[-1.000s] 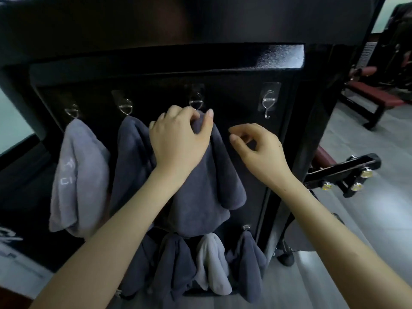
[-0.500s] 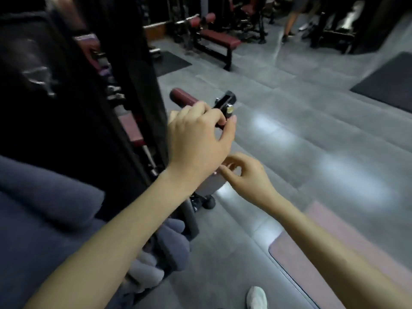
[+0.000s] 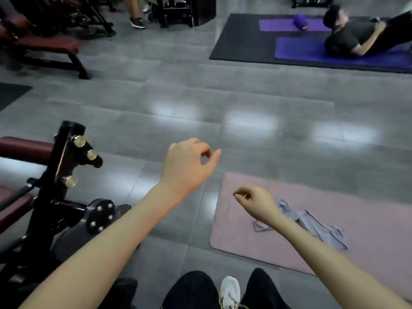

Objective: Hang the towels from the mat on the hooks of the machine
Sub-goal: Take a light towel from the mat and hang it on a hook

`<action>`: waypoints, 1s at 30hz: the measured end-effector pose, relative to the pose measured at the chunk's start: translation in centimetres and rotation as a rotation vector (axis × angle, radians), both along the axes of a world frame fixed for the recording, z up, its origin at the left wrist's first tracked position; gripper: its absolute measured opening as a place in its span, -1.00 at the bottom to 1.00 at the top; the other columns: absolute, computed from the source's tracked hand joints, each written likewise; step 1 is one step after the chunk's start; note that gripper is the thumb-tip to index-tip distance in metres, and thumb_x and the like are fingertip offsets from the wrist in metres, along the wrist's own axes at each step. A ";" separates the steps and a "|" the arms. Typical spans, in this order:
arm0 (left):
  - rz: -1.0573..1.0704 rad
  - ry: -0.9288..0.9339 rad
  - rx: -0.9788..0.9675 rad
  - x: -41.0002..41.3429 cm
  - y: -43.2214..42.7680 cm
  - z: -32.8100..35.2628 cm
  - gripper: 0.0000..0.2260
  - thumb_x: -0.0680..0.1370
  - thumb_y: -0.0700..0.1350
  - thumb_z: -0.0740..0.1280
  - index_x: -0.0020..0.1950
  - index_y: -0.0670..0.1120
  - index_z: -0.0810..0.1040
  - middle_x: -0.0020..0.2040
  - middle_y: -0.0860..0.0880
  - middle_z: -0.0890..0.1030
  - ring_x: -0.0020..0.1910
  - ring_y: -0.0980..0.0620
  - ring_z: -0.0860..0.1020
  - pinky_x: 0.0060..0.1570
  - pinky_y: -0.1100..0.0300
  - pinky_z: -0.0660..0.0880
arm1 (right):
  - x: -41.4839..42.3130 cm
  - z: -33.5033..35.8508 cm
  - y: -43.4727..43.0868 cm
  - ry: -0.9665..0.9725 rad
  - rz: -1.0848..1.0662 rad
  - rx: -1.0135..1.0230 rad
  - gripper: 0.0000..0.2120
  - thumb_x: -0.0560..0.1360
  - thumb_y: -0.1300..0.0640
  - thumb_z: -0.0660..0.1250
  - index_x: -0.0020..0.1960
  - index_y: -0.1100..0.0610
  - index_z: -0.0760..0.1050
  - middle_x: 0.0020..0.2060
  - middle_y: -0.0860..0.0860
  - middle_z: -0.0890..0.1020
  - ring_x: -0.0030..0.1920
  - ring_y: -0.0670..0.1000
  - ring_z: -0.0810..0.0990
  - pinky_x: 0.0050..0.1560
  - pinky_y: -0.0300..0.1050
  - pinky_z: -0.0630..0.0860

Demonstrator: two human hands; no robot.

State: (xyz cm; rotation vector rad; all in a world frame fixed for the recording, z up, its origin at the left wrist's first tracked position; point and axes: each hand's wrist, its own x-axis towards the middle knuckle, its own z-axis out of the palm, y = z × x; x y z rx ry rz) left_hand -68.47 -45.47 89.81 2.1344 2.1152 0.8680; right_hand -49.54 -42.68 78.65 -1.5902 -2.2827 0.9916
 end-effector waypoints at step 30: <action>-1.217 0.287 -0.416 19.1 66.2 -10.6 -0.61 0.42 0.21 0.10 -0.15 -0.01 0.60 -0.18 0.04 0.59 -0.17 0.00 0.56 -0.21 0.20 0.35 | 13.4 -12.4 39.1 0.062 -1.541 -0.390 -0.78 0.51 0.17 0.25 -0.27 0.24 0.51 -0.34 0.14 0.56 -0.25 0.13 0.50 -0.28 -0.10 0.29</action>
